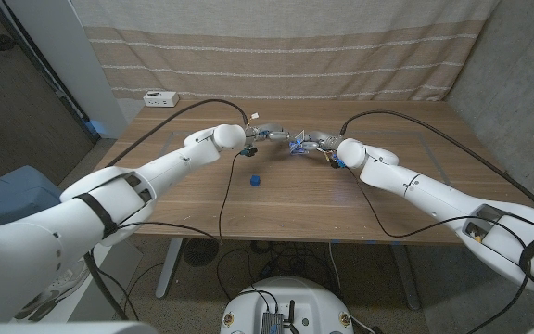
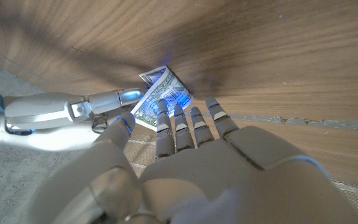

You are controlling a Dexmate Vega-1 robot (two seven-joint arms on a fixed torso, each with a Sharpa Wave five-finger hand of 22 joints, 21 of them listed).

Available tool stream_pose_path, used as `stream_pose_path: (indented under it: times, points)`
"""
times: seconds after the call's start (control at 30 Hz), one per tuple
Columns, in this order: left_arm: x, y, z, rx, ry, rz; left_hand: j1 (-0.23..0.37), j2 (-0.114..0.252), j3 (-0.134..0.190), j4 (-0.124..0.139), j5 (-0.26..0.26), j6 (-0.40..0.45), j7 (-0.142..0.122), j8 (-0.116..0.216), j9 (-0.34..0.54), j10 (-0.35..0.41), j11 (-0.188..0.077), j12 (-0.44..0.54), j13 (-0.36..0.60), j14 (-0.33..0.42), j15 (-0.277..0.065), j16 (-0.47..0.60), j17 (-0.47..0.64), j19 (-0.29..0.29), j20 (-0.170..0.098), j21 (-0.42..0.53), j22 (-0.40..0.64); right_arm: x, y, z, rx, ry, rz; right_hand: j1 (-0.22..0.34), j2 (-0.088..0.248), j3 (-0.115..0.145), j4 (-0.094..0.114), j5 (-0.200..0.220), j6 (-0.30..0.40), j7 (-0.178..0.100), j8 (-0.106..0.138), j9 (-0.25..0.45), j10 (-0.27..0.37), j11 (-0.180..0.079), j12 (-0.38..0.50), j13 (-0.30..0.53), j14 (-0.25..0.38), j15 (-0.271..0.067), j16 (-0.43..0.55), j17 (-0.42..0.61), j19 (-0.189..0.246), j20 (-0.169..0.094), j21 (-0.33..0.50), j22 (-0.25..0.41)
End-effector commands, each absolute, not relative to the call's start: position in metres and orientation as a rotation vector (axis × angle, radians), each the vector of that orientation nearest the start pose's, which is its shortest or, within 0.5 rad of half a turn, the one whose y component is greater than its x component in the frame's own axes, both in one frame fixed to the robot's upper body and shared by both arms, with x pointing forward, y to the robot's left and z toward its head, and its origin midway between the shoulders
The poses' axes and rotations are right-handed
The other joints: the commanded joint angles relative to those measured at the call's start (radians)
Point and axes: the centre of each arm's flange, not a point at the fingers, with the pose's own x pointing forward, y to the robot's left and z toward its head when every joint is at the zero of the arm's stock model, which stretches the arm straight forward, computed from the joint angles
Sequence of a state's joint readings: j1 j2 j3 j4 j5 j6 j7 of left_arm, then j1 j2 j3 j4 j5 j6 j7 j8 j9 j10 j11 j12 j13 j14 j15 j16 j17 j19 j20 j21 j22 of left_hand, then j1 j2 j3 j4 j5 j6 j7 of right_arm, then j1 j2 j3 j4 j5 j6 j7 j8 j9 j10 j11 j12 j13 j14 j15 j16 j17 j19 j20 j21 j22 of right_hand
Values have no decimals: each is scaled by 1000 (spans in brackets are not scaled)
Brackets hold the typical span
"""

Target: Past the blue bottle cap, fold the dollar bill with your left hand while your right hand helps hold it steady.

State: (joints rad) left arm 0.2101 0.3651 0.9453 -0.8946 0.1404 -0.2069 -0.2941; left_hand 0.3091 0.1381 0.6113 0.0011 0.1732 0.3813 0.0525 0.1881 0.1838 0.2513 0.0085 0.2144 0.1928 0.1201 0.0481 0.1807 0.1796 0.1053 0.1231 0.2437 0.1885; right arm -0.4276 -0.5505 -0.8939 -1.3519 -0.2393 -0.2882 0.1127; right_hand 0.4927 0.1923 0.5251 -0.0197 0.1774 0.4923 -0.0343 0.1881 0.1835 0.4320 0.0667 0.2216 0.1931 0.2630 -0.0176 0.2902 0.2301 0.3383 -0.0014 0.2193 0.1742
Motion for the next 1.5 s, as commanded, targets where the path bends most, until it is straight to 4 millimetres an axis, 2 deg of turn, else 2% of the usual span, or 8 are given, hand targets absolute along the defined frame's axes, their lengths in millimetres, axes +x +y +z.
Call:
stream_pose_path:
  times: [0.03, 0.37, 0.7, 0.8, 0.97, 1.2, 1.5]
  points:
    - [716, 101, 55, 1262, -470, -548, -15, -6, -9, 8, -4, 0, -8, 1, 1, 7, -7, 0, 3, -9, 0, 0, 5, -12, 3, -5, 3, 691, -171, 19, -1124, -365, 224, -20, -14, -14, 16, -4, -22, 3, -6, 4, -14, 10, -6, 3, 31, 11, 10, 7, 53, 25, 16, 6]
    - [713, 96, 55, 1292, -478, -545, -35, -14, -21, 19, -5, -7, -13, -2, 0, -1, -6, -4, 3, -17, 0, 0, 5, -18, 3, -8, 3, 684, -177, 22, -1113, -389, 195, -20, -10, -13, 16, -1, -30, 4, -6, 4, -18, 11, -9, 3, 53, 11, 14, 4, 68, 34, 19, 6]
    - [709, 91, 52, 1295, -474, -550, -48, -17, -28, 27, -4, -10, -13, -3, 0, -5, -2, -5, 3, -19, 1, 1, 4, -18, 2, -10, 3, 670, -196, 29, -1079, -464, 83, -4, -5, -3, 2, 1, -27, 5, -3, 3, -21, 5, -11, 3, 36, 3, 5, 1, 55, 22, 11, 6]
    - [708, 90, 51, 1299, -470, -552, -54, -18, -31, 30, -3, -13, -11, -4, 0, -8, 6, -6, 3, -19, 0, 1, 3, -19, 2, -10, 3, 667, -199, 31, -1078, -481, 62, -1, -4, -2, -1, 1, -27, 4, -3, 3, -25, 3, -12, 4, 31, 1, 2, 0, 50, 19, 9, 6]
    - [707, 87, 50, 1302, -470, -553, -60, -19, -33, 34, -2, -23, -9, -7, -1, -15, 7, -9, 3, -20, 0, 2, 2, -21, 3, -12, 3, 662, -202, 32, -1068, -504, 41, 2, -4, -1, -3, 1, -30, 4, -3, 3, -29, 0, -14, 4, 25, -4, -1, 0, 45, 16, 6, 6]
    - [704, 84, 50, 1310, -471, -551, -65, -20, -35, 36, -1, -35, -6, -10, -1, -16, 6, -9, 3, -21, 2, 1, 1, -21, 3, -13, 3, 657, -198, 30, -1088, -517, 58, 6, -4, 1, -7, 1, -28, 2, -2, 3, -26, -3, -13, 4, 23, -6, -3, 0, 43, 16, 5, 6]
    - [701, 83, 48, 1310, -466, -551, -70, -20, -37, 38, 0, -39, -12, -10, -2, -21, 9, -10, 3, -25, 3, 1, 0, -23, 3, -14, 3, 657, -187, 24, -1142, -497, 118, 9, 1, 2, -6, 0, 11, 6, 12, 3, 6, -1, -1, 4, 43, -3, 5, 3, 47, 14, 4, 5]
